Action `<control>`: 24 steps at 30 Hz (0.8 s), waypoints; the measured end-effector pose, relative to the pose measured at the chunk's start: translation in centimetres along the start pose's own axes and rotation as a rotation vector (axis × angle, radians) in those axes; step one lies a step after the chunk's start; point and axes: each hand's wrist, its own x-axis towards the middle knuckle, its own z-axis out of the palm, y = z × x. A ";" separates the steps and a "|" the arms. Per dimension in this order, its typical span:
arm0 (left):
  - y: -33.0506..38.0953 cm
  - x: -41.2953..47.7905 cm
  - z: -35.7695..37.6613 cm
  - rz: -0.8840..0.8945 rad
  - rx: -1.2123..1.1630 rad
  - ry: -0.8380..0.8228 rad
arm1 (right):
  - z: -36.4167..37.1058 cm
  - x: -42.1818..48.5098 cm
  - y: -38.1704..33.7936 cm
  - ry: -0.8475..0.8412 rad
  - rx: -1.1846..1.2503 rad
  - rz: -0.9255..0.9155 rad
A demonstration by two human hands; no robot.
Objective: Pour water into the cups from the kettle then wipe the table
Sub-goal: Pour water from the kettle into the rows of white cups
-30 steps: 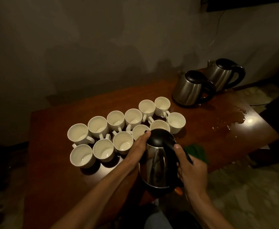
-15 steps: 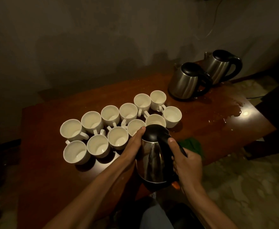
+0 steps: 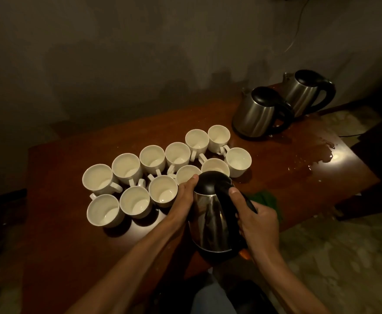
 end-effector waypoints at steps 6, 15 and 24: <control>-1.2 0.6 -0.4 -0.023 -0.082 0.017 | 0.0 0.5 -0.7 -0.020 -0.049 0.024; -3.6 -0.2 -1.5 -0.071 -0.199 -0.067 | 0.0 1.1 -1.2 -0.037 -0.032 0.078; -2.7 -1.3 -1.0 0.026 -0.120 -0.092 | 0.3 1.3 -1.1 -0.037 -0.050 0.080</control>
